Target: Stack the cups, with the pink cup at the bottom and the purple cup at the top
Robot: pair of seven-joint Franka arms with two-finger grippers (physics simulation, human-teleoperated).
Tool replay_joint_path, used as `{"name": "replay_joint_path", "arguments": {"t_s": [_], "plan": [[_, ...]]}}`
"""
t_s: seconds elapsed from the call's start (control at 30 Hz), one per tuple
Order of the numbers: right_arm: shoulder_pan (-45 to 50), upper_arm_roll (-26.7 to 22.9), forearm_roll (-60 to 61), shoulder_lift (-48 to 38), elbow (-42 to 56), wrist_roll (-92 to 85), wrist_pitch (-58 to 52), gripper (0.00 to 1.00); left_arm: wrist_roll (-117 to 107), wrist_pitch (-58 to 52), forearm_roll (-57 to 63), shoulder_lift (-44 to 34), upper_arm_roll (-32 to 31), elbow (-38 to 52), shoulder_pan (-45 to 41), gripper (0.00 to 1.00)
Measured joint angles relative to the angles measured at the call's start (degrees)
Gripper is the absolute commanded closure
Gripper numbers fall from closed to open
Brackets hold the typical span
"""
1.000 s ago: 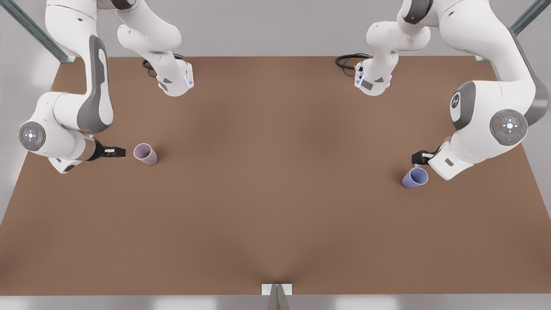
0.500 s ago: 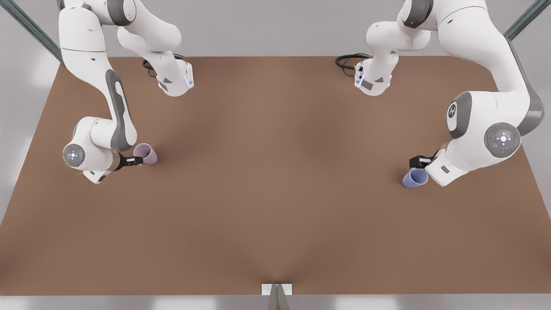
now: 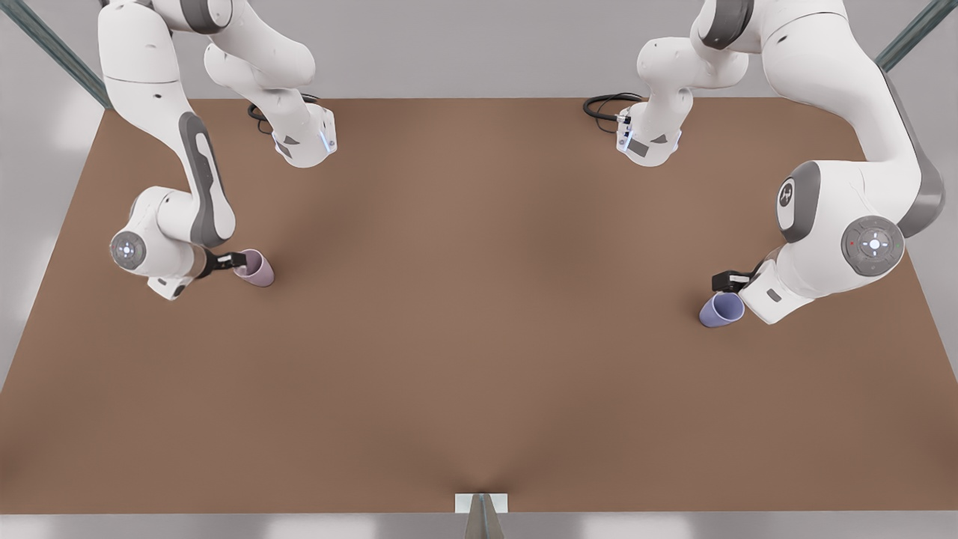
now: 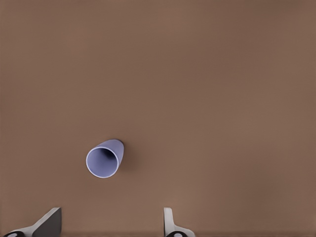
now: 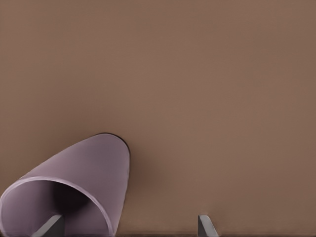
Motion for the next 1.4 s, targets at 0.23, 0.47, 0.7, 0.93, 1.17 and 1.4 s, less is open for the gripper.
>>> {"name": "replay_joint_path", "arguments": {"t_s": [0.23, 0.47, 0.7, 0.93, 1.17, 1.4], "plan": [[0.6, -0.1, -0.1, 1.3, -2.4, -2.1, 3.9, 0.08, -0.1, -0.2, 0.0, 0.2, 0.0, 0.0, 0.1, 0.00], [1.8, 0.0, -0.1, 1.6, -2.6, -3.5, 6.5, 0.40, -0.3, -0.2, 0.0, 0.5, 0.1, 0.0, 0.0, 0.00], [2.0, 0.0, 0.3, 1.4, -2.4, -4.4, 6.5, 0.79, -0.5, -0.2, 0.0, 0.6, 0.0, 0.0, 0.0, 0.00], [3.2, 0.2, 0.4, -1.0, -1.9, -5.1, 5.6, 0.79, -0.7, -0.2, 0.0, 0.5, 0.0, 0.0, 0.1, 0.00], [7.0, 12.3, 1.5, -4.6, 6.9, -0.1, -2.5, 0.79, -0.6, -0.1, -0.1, 0.6, 0.8, 0.1, 0.4, 0.00], [30.5, 16.7, 9.1, 14.4, 39.4, 15.7, -9.4, 0.79, -0.3, 0.2, -0.3, 1.2, 1.8, 0.2, 0.4, 0.00]]}}
